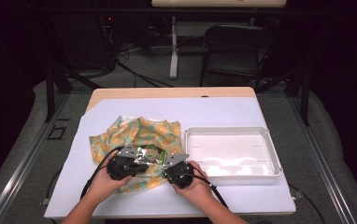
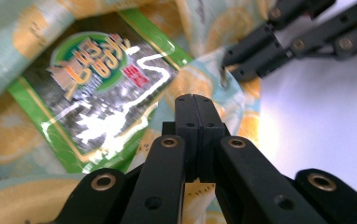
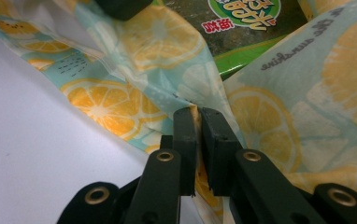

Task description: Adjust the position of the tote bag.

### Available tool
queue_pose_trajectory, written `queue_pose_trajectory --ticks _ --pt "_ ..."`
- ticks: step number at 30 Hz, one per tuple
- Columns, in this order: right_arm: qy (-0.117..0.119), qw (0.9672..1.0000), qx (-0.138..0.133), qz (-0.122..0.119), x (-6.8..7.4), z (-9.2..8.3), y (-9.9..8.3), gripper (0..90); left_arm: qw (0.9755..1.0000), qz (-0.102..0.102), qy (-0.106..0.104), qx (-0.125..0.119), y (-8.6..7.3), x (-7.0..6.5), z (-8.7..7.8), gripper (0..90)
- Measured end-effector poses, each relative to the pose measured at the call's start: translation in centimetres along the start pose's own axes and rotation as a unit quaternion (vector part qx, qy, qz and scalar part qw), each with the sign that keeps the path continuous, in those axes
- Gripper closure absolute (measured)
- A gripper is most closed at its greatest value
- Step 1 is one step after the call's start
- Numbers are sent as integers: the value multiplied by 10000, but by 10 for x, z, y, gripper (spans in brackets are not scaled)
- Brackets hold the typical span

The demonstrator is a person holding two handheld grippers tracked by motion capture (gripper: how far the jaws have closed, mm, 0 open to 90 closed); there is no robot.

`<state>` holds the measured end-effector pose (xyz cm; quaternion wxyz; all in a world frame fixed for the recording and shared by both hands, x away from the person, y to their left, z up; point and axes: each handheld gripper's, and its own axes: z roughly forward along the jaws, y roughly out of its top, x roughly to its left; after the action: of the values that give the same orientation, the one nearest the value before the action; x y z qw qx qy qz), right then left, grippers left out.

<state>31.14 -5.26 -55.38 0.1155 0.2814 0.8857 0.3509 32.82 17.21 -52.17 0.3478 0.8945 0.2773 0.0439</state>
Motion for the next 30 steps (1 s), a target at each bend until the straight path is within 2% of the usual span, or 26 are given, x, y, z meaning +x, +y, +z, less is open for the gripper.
queue_pose_trajectory --ticks 6,11,16,22,30 --pt "-7 10000 31 -7 1 -1 0 843 9999 79 -79 45 -6 -12 2 900" --pt "-12 10000 46 5 0 -1 -1 840 9998 110 -132 92 -8 -17 6 900" --pt "3 10000 47 30 0 -3 -2 834 9993 225 -174 251 -11 -24 15 900" --pt "24 10000 47 23 0 -5 -3 828 9989 243 -220 348 -13 -24 21 900" --pt "58 10000 -15 58 1 -8 -3 816 9988 234 -232 362 -16 -24 25 900"
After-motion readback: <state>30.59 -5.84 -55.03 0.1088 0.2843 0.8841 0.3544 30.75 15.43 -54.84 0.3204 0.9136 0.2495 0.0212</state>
